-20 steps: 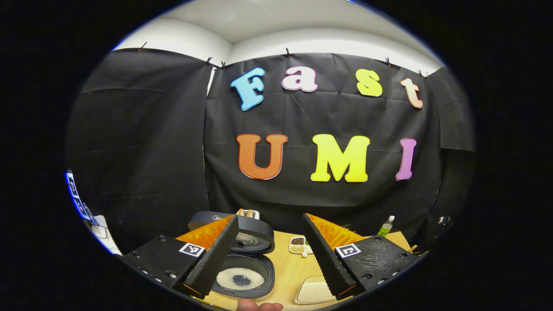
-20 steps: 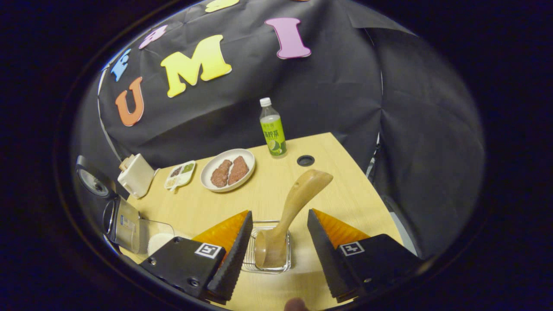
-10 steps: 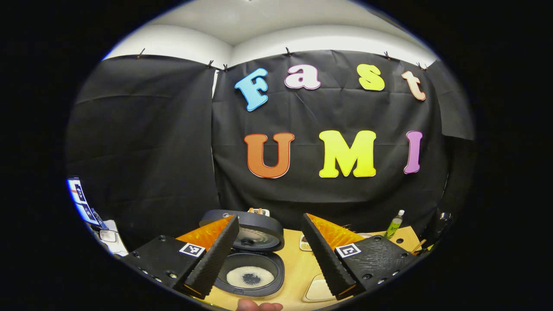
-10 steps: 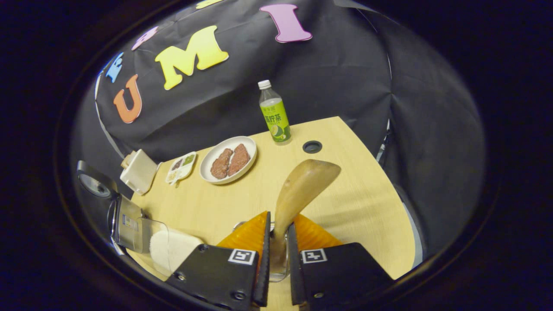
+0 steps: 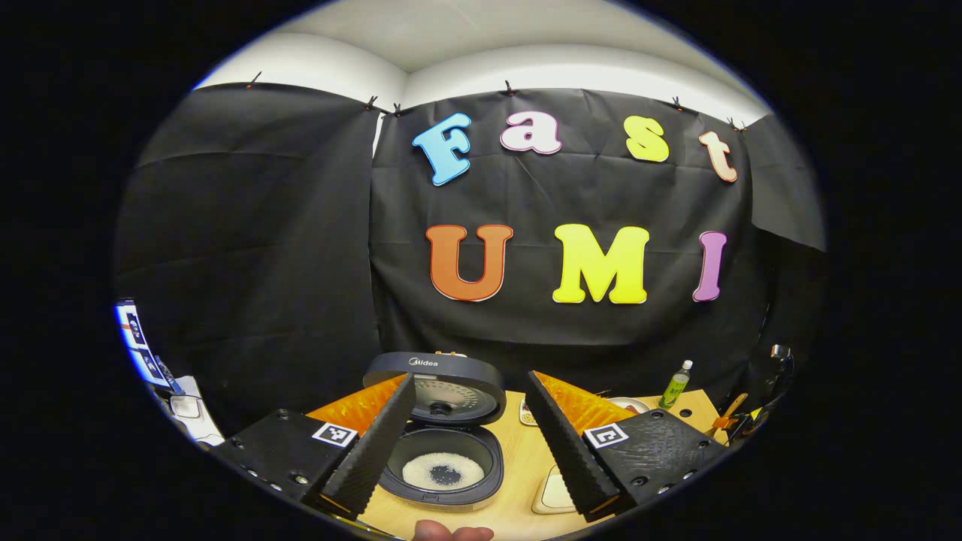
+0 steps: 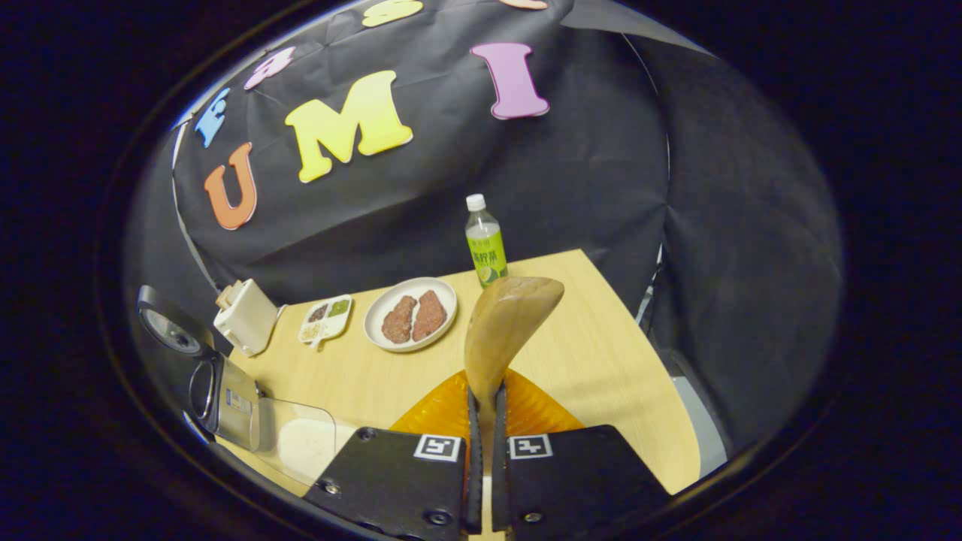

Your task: Close the left gripper, press the button to open the rice cooker; take a wooden spoon from the chopstick holder with the right hand, scoop a spoonful of rice and pour it into the rice cooker, then put the wooden spoon back into the chopstick holder.

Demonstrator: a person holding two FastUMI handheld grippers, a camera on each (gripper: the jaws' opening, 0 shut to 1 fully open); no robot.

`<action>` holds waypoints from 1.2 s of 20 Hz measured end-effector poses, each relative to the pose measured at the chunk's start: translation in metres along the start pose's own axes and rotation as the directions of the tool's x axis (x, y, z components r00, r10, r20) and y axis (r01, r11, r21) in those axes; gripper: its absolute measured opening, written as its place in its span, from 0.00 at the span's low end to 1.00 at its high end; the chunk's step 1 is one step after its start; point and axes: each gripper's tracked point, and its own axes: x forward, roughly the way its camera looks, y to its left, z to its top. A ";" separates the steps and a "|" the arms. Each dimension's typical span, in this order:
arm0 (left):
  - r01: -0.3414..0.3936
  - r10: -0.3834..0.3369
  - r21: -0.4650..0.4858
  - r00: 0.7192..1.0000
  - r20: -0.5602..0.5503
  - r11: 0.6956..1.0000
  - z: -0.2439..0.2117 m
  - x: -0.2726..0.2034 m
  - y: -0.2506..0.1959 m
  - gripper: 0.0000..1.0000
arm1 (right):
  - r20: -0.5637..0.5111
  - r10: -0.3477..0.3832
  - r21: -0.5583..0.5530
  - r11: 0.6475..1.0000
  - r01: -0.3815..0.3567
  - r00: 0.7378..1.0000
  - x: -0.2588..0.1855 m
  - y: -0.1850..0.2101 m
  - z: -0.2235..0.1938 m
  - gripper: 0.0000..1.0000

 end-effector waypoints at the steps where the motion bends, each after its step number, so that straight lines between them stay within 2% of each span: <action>1: 0.005 -0.005 0.004 1.000 0.005 1.000 0.001 -0.004 0.006 0.95 | 0.017 0.004 -0.006 1.000 -0.003 1.000 -0.009 0.009 0.007 0.10; 5: 0.021 -0.021 0.021 1.000 0.002 1.000 -0.007 -0.014 0.029 0.94 | 0.082 0.030 -0.076 0.997 -0.024 0.996 -0.039 0.059 0.033 0.10; 8: 0.032 -0.032 0.035 0.999 0.009 0.999 -0.006 -0.022 0.047 0.94 | 0.104 0.088 -0.094 0.992 -0.079 0.991 -0.055 0.112 0.039 0.10; 12: 0.028 -0.028 0.021 1.000 0.000 0.999 -0.010 -0.034 0.072 0.95 | 0.087 0.158 -0.093 0.984 -0.150 0.984 -0.064 0.178 0.019 0.10; 15: 0.003 -0.003 0.009 1.000 0.002 1.000 -0.009 -0.039 0.087 0.94 | 0.027 0.188 -0.088 0.979 -0.185 0.982 -0.058 0.213 -0.014 0.10; 18: -0.016 0.016 -0.003 1.000 0.003 1.000 -0.009 -0.048 0.097 0.94 | -0.031 0.173 -0.110 0.978 -0.176 0.984 -0.042 0.225 -0.051 0.10; 21: -0.025 0.024 -0.019 0.999 -0.023 1.000 -0.014 -0.054 0.100 0.95 | -0.084 0.114 -0.119 0.985 -0.124 0.990 -0.023 0.218 -0.085 0.10; 24: -0.041 0.040 -0.012 0.998 -0.040 0.999 -0.019 -0.058 0.106 0.95 | -0.089 0.069 -0.154 0.985 -0.082 0.994 -0.006 0.212 -0.105 0.10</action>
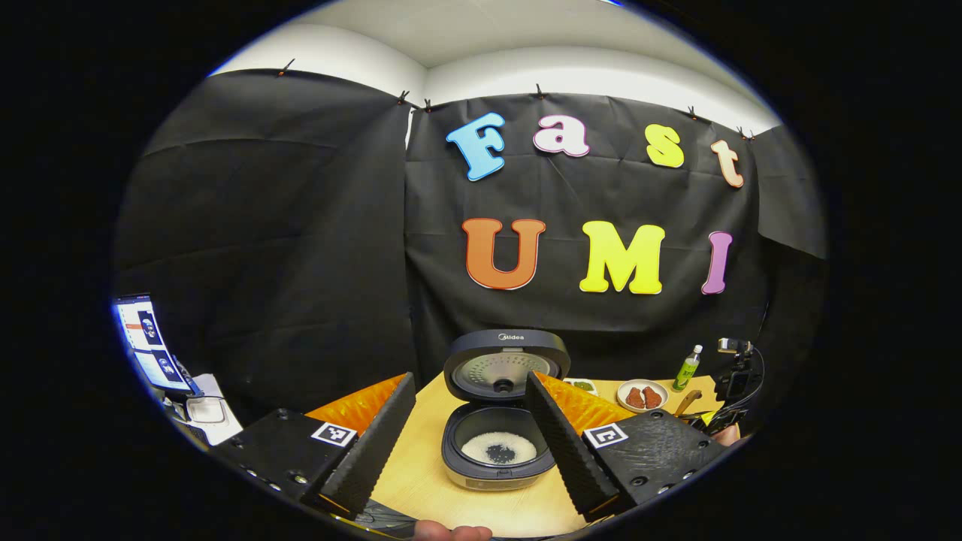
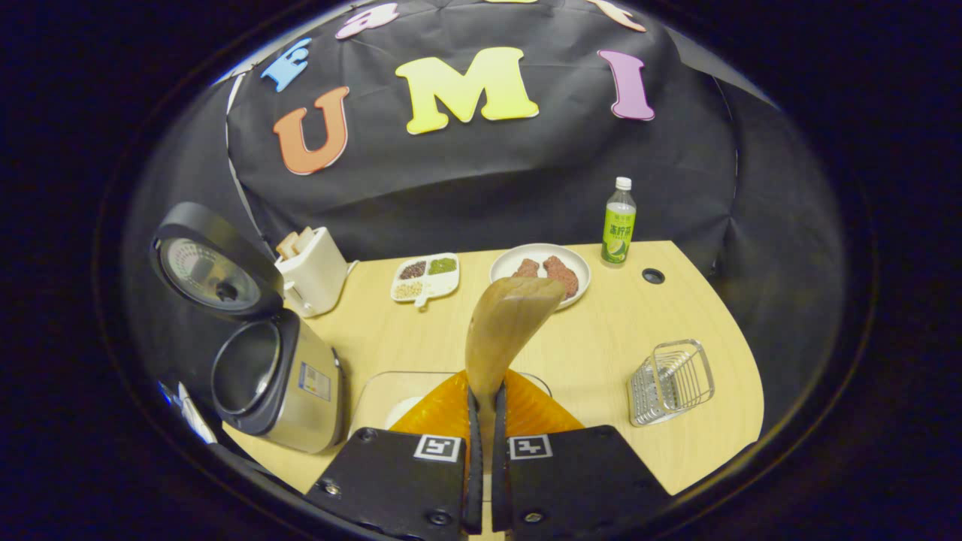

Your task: Close the left gripper, press the button to open the rice cooker; take a wooden spoon from the chopstick holder with the right hand, scoop a spoonful of rice and pour it into the rice cooker, then put the wooden spoon back into the chopstick holder.

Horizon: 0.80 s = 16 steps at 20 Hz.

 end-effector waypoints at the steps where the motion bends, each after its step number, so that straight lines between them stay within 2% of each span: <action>1: -0.001 0.001 0.001 1.000 -0.006 1.000 -0.001 -0.001 0.000 0.95 | 0.005 -0.016 -0.027 1.000 0.016 1.000 0.005 -0.002 -0.004 0.10; 6: -0.016 0.016 0.006 1.000 -0.026 1.000 -0.008 -0.005 -0.001 0.95 | 0.060 -0.111 -0.193 0.974 0.121 0.992 0.020 -0.006 -0.020 0.10; 7: -0.022 0.022 0.010 0.999 -0.031 1.000 -0.009 -0.004 0.000 0.95 | 0.056 -0.110 -0.209 0.971 0.120 0.992 0.024 -0.003 -0.025 0.10; 10: -0.030 0.031 0.019 0.998 -0.049 0.999 -0.013 -0.007 0.000 0.95 | 0.077 -0.095 -0.218 0.970 0.110 0.992 0.027 0.009 -0.030 0.10; 16: -0.038 0.040 0.029 0.998 -0.056 0.999 -0.015 -0.012 -0.002 0.95 | 0.031 0.030 -0.126 0.992 -0.026 0.999 0.028 0.052 -0.047 0.10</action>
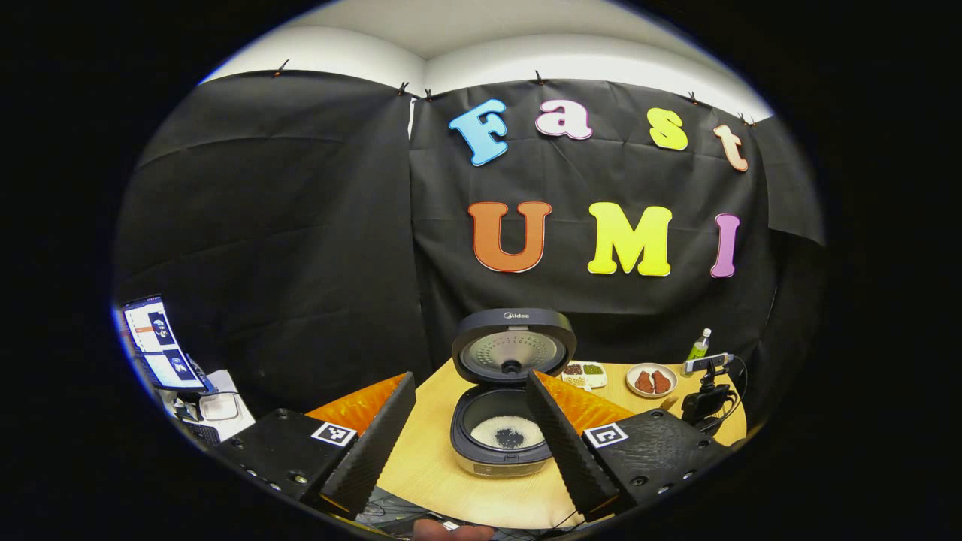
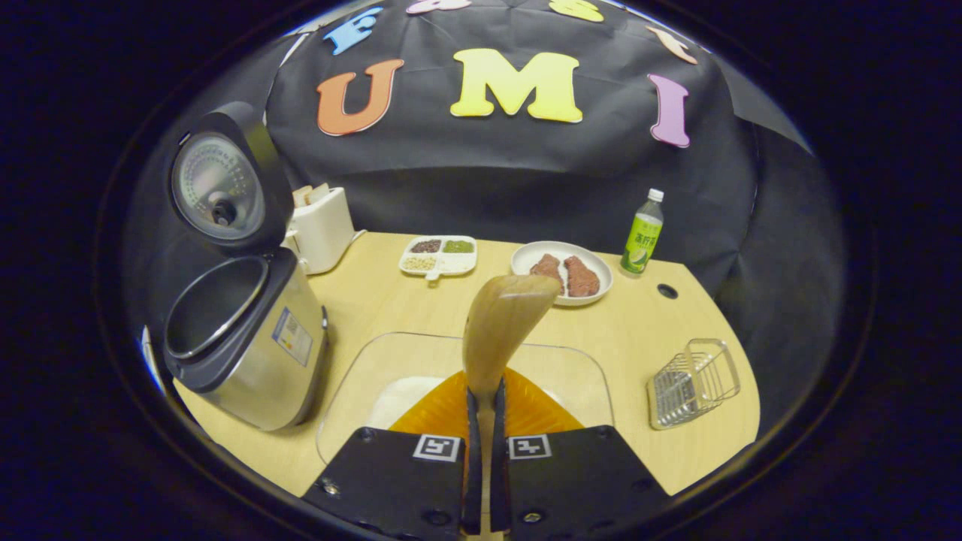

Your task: Close the left gripper, press the button to open the rice cooker; take a wooden spoon from the chopstick holder with the right hand, scoop a spoonful of rice and pour it into the rice cooker, then put the wooden spoon back into the chopstick holder.

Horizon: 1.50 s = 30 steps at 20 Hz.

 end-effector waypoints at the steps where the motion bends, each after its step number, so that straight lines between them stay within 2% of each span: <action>1: -0.003 0.003 -0.001 1.000 -0.002 1.000 0.000 -0.001 0.001 0.95 | -0.009 0.030 0.025 0.999 -0.030 1.000 0.000 0.009 -0.001 0.10; 4: -0.012 0.012 -0.009 1.000 0.001 1.000 0.000 -0.006 0.004 0.95 | -0.033 0.098 0.120 0.988 -0.093 0.995 -0.004 0.024 -0.002 0.10; 7: -0.020 0.020 -0.010 1.000 -0.001 1.000 0.000 -0.009 0.007 0.95 | -0.065 0.168 0.251 0.957 -0.147 0.984 -0.005 0.029 -0.004 0.10; 12: -0.027 0.026 -0.009 1.000 -0.002 1.000 0.000 -0.014 0.009 0.95 | -0.092 0.262 0.483 0.855 -0.187 0.961 -0.001 0.028 -0.001 0.10; 16: -0.015 0.015 -0.007 1.000 -0.003 1.000 0.000 -0.015 0.003 0.95 | -0.087 0.328 0.600 0.771 -0.213 0.941 0.001 0.017 -0.005 0.10; 19: -0.013 0.013 -0.009 1.000 -0.003 1.000 -0.001 -0.014 0.000 0.95 | -0.084 0.360 0.690 0.693 -0.206 0.929 0.007 0.001 -0.015 0.10; 21: -0.005 0.005 0.011 1.000 -0.007 1.000 -0.002 -0.012 -0.003 0.95 | -0.073 0.388 0.756 0.622 -0.203 0.919 0.007 -0.005 -0.019 0.10; 23: 0.013 -0.013 0.027 1.000 -0.018 1.000 -0.005 -0.009 -0.011 0.95 | -0.053 0.401 0.796 0.570 -0.204 0.915 0.006 -0.015 -0.020 0.10; 27: 0.068 -0.068 0.038 0.998 -0.016 0.997 -0.001 -0.003 -0.031 0.95 | -0.009 0.397 0.827 0.519 -0.216 0.918 -0.006 -0.035 -0.012 0.10; 30: 0.105 -0.105 0.043 0.994 -0.003 0.994 0.002 0.002 -0.045 0.95 | 0.026 0.378 0.832 0.505 -0.230 0.925 -0.017 -0.054 -0.002 0.10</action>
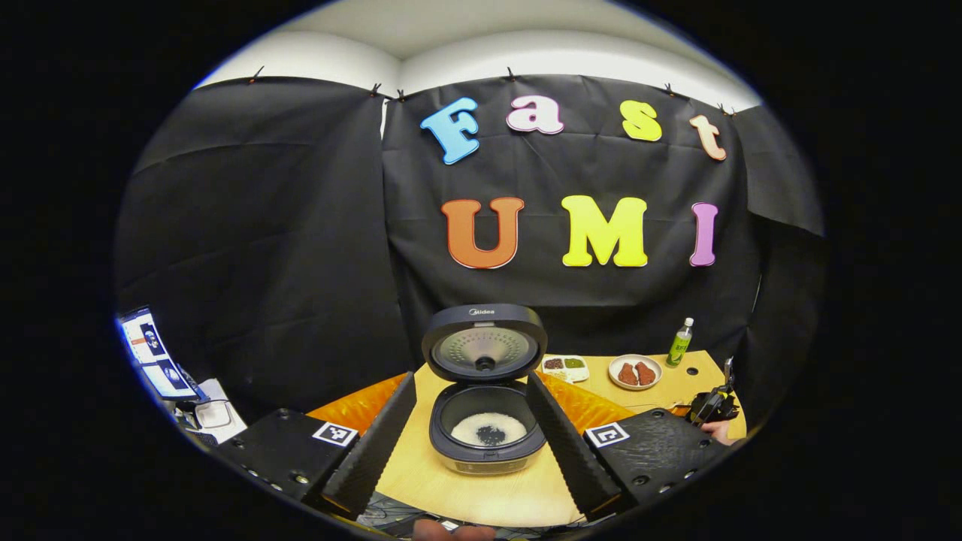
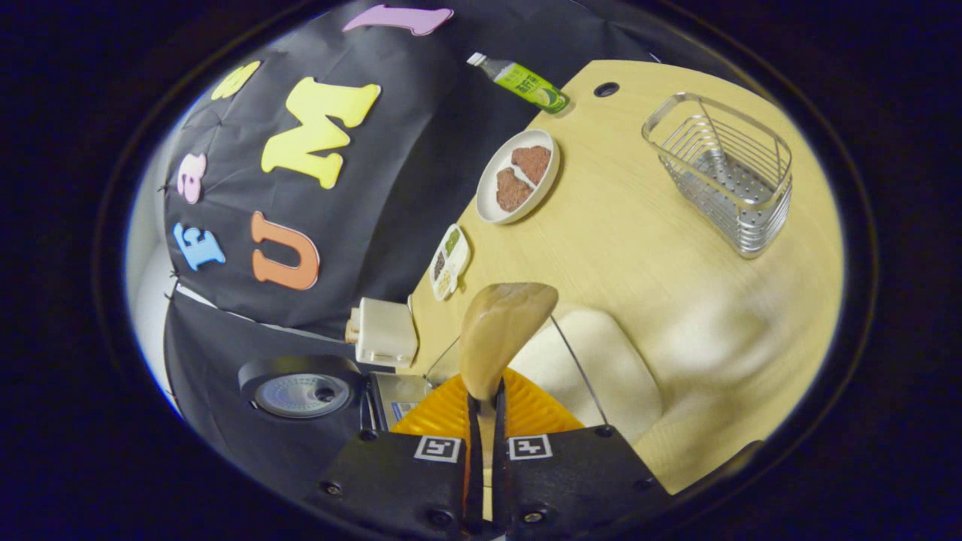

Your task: Close the left gripper, press the button to open the rice cooker; take a wooden spoon from the chopstick holder with the right hand, scoop a spoonful of rice and pour it into the rice cooker, then put the wooden spoon back into the chopstick holder.

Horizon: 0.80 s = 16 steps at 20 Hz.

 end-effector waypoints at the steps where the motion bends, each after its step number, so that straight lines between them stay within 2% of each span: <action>1: 0.011 -0.011 -0.001 1.000 0.004 1.000 0.001 0.001 -0.004 0.95 | 0.010 0.004 0.005 1.000 -0.004 1.000 -0.005 0.000 0.004 0.10; 6: 0.028 -0.028 -0.018 0.999 0.024 0.999 0.002 0.003 -0.005 0.95 | 0.043 0.040 0.064 0.997 -0.043 0.998 -0.031 0.018 0.022 0.10; 9: 0.022 -0.021 -0.018 0.999 0.040 1.000 0.004 0.000 0.001 0.95 | 0.049 0.080 0.079 0.993 -0.084 0.996 -0.045 0.044 0.028 0.10; 13: -0.008 0.009 -0.015 0.999 0.048 1.000 0.001 -0.006 0.021 0.95 | 0.034 0.140 0.057 0.988 -0.142 0.990 -0.044 0.098 0.017 0.10; 16: -0.044 0.046 -0.038 0.998 0.049 0.998 -0.004 -0.011 0.039 0.95 | -0.011 0.203 0.016 0.979 -0.203 0.979 -0.030 0.151 -0.008 0.10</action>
